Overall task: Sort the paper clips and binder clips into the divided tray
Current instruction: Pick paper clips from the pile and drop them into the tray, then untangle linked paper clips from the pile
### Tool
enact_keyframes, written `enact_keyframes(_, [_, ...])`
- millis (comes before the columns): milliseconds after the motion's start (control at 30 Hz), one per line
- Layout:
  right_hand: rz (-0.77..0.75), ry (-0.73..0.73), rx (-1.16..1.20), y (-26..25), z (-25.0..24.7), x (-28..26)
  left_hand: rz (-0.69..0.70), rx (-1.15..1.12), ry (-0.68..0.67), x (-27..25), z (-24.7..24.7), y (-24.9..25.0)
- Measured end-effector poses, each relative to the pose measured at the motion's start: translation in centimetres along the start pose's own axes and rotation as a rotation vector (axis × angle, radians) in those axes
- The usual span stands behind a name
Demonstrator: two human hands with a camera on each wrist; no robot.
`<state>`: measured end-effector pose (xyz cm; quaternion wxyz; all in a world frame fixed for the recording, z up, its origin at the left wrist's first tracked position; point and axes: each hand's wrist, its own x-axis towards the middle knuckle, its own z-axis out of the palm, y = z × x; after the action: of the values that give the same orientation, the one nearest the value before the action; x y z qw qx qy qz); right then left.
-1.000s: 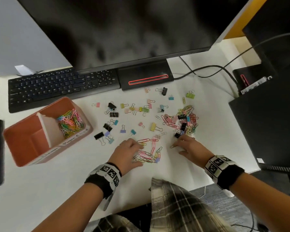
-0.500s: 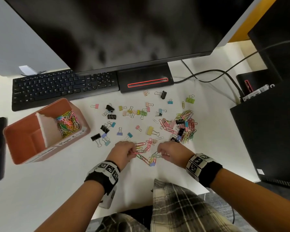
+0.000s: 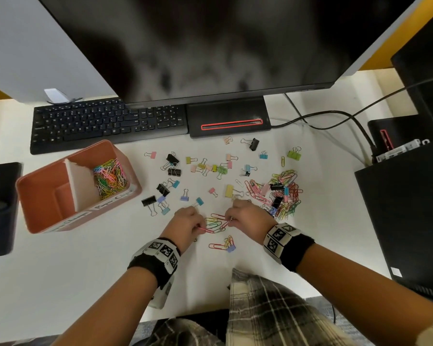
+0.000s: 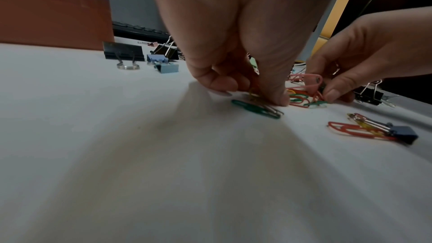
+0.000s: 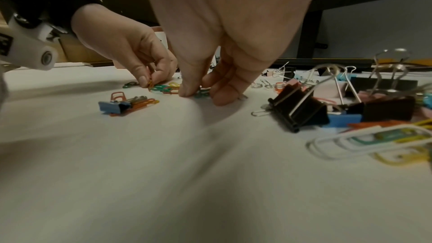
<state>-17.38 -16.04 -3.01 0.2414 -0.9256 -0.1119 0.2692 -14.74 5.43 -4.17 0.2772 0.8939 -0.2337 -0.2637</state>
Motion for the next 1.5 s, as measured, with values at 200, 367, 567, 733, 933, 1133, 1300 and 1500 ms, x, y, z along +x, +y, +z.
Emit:
enact_keyframes(200, [-0.109,0.110,-0.152,0.0,-0.1,0.3,-0.001,-0.004,-0.017,0.2,-0.6,0.0])
enact_keyframes(367, [-0.062,0.060,-0.153,0.0,0.0,0.3,-0.089,-0.064,-0.030,0.4,-1.9,0.5])
enact_keyframes(567, [-0.028,0.007,-0.021,-0.9,-1.6,0.3,-0.067,-0.174,0.169,-1.9,-7.0,0.8])
enact_keyframes(733, [-0.200,0.149,0.049,-7.2,-5.5,2.4,-0.155,-0.118,0.356,-5.0,-14.3,-0.9])
enact_keyframes(933, [-0.372,0.312,0.160,-19.2,-8.1,9.9,-0.387,-0.201,0.627,-6.8,-20.8,-4.8])
enact_keyframes(1133, [-0.228,0.232,0.223,-23.5,-7.3,14.1,-0.454,-0.094,0.508,-6.3,-20.3,-7.0])
enact_keyframes(1300, [-0.075,0.263,0.178,-15.5,-5.9,9.0,-0.045,-0.003,0.460,-6.4,-17.3,-4.1])
enact_keyframes(1500, [0.223,0.137,0.113,-5.3,-1.9,1.1,0.173,-0.046,0.024,-3.9,-8.3,-2.5])
